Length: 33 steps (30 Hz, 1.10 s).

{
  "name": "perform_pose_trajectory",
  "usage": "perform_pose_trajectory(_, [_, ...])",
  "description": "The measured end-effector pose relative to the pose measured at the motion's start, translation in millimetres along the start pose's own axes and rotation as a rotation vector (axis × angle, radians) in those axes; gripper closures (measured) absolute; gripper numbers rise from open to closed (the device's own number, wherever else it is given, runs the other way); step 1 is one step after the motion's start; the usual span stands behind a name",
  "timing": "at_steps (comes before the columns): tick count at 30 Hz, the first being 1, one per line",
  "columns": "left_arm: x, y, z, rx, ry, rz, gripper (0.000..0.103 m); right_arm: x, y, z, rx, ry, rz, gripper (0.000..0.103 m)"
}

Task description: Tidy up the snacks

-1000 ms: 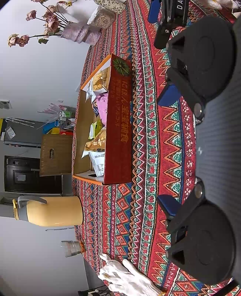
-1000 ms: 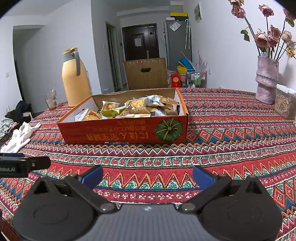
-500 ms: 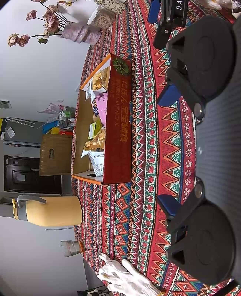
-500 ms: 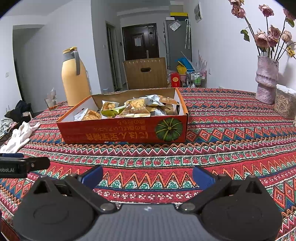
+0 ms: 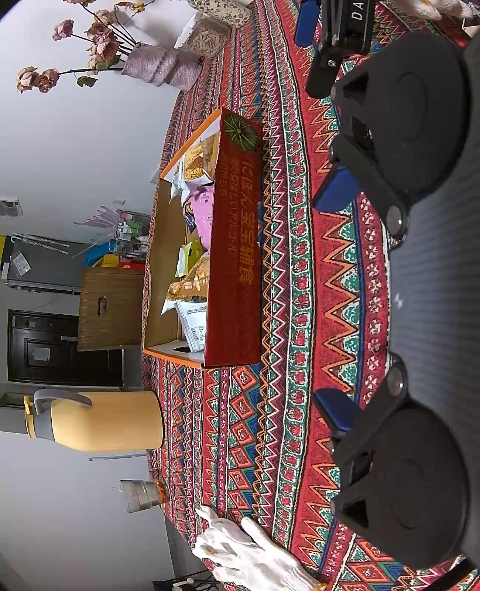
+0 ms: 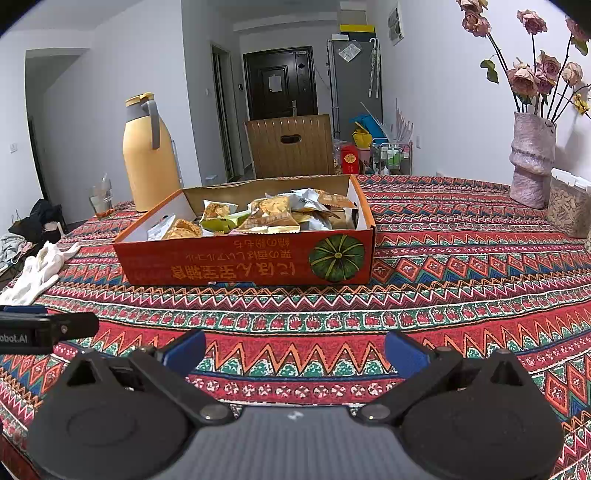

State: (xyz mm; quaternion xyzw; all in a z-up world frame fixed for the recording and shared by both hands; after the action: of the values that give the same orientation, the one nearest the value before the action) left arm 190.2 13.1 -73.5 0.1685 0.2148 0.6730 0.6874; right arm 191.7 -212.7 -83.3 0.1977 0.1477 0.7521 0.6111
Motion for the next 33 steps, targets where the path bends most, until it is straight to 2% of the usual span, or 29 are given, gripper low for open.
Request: perform_pose_trajectory(33, [-3.3, 3.2, -1.0, -0.007, 0.006, -0.017, 0.000, -2.3, -0.1, -1.0, 0.002, 0.002, -0.003, 0.000])
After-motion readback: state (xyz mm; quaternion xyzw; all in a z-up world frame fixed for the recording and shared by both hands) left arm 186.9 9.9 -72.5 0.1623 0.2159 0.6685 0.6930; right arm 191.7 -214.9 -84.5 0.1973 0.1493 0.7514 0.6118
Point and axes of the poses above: each gripper's, at about its wrist camera, not at the fingertips, and y roughly against the way its jaws point, x to its left, z to its top, the point moved 10 cm from there along -y, roughly the way its jaws point, and after that the axes turned 6 degrees about -x, right-handed, at the moved point
